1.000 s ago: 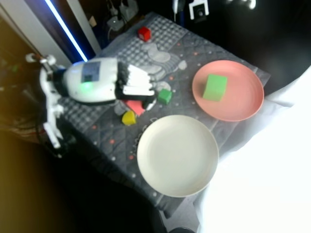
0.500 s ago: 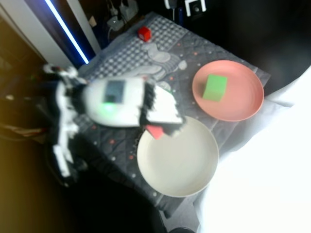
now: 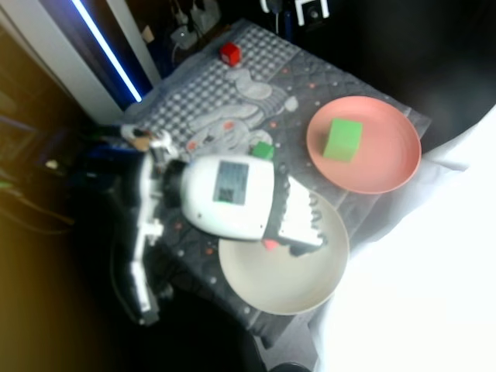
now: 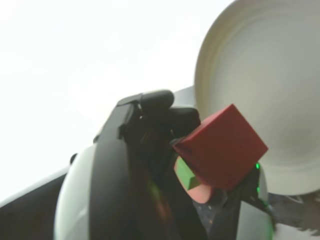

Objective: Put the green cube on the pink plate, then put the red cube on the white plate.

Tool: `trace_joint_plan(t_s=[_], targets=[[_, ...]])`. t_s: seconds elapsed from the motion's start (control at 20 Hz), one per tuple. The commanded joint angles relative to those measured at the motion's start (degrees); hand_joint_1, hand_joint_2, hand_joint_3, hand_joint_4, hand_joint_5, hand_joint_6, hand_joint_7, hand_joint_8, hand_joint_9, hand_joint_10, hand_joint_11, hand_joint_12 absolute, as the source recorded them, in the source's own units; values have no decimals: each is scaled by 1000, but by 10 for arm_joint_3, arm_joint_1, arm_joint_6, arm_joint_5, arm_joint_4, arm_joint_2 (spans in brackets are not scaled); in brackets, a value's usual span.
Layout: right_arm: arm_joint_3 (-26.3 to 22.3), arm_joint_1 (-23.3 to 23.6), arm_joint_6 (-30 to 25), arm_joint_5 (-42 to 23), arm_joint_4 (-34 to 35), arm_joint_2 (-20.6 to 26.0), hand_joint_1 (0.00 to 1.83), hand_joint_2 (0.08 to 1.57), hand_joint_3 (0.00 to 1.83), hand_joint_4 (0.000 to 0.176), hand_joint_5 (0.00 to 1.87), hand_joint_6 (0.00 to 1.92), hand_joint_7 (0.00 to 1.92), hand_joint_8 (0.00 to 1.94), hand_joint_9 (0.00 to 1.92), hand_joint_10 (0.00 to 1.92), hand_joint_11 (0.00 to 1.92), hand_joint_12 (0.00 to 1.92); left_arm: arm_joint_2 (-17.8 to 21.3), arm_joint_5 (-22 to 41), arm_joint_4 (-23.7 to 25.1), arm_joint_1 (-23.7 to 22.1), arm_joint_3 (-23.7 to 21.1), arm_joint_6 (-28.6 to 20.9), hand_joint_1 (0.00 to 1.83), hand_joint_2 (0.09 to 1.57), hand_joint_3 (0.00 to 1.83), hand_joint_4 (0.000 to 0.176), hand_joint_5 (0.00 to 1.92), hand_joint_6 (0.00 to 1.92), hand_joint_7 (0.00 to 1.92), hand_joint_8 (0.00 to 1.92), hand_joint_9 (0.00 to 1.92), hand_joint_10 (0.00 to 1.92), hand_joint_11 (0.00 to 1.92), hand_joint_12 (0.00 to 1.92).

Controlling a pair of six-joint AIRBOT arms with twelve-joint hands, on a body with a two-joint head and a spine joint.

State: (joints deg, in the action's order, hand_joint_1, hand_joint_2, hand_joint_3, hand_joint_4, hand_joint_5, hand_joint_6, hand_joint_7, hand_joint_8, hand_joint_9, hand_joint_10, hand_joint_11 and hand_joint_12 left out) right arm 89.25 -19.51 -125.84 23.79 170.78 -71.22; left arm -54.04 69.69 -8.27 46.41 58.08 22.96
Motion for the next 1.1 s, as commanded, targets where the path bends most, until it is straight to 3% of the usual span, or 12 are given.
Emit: trace_joint_plan(t_s=[0.0,0.05,0.1,0.15,0.25,0.35,0.45,0.65,0.75,0.85,0.95,1.05], targets=[[6,10,1,51,16,1,1130,1214,0,0,794,1259,654,987,501,1065,215,1642,3,72,6,-7,-2,-2,496,1095,0,76,218,1,116,0,60,1,0,381],[12,10,1,44,16,-4,1119,1208,0,0,785,1267,672,674,501,847,140,1535,3,72,7,-7,-2,-2,500,1096,0,76,218,0,114,0,54,2,0,354],[15,10,1,41,16,-7,1202,1105,0,0,573,735,605,424,434,634,46,1397,3,72,7,-7,-2,-2,501,1101,1,66,223,2,127,3,74,8,0,408],[16,10,1,39,16,-8,1217,1057,0,0,557,425,601,206,432,415,8,1301,3,72,7,-7,-2,-2,492,1106,3,61,225,2,129,3,76,8,0,423],[16,9,1,39,16,-8,1205,973,0,0,529,126,537,20,432,120,0,1090,3,72,7,-7,-2,-2,498,1103,0,50,237,4,138,3,88,8,0,453],[14,9,1,39,16,-8,1190,934,0,0,534,54,525,1,435,38,0,1013,3,72,7,-6,-2,-2,503,1097,0,56,245,4,139,1,85,4,0,430],[6,9,1,39,16,-4,1154,925,0,0,541,49,543,7,445,35,0,1001,3,74,6,-5,-2,-2,503,1100,0,46,249,5,146,4,86,4,0,425],[-22,8,1,62,16,18,1143,920,0,0,580,49,567,12,463,31,0,1093,3,79,1,0,-4,-2,502,1099,0,63,254,6,142,1,82,2,0,429],[-47,6,1,88,16,39,1089,922,0,0,563,32,525,6,428,12,0,1021,4,83,-2,3,-5,-2,494,1111,5,44,253,4,144,2,83,2,0,436],[-89,-1,1,137,16,73,989,912,0,0,547,21,510,2,422,8,0,1046,9,92,-9,8,-9,-2,508,1113,2,53,250,2,145,2,83,2,0,401],[-124,-12,1,185,16,98,990,926,0,0,565,29,470,6,385,10,0,995,13,103,-16,13,-11,-2,505,1116,1,56,254,2,157,2,107,7,0,523],[-164,-33,1,249,16,125,1012,922,0,0,582,40,528,25,428,31,0,1136,17,114,-23,15,-11,-2,569,1132,3,39,286,8,214,10,175,23,0,676]])
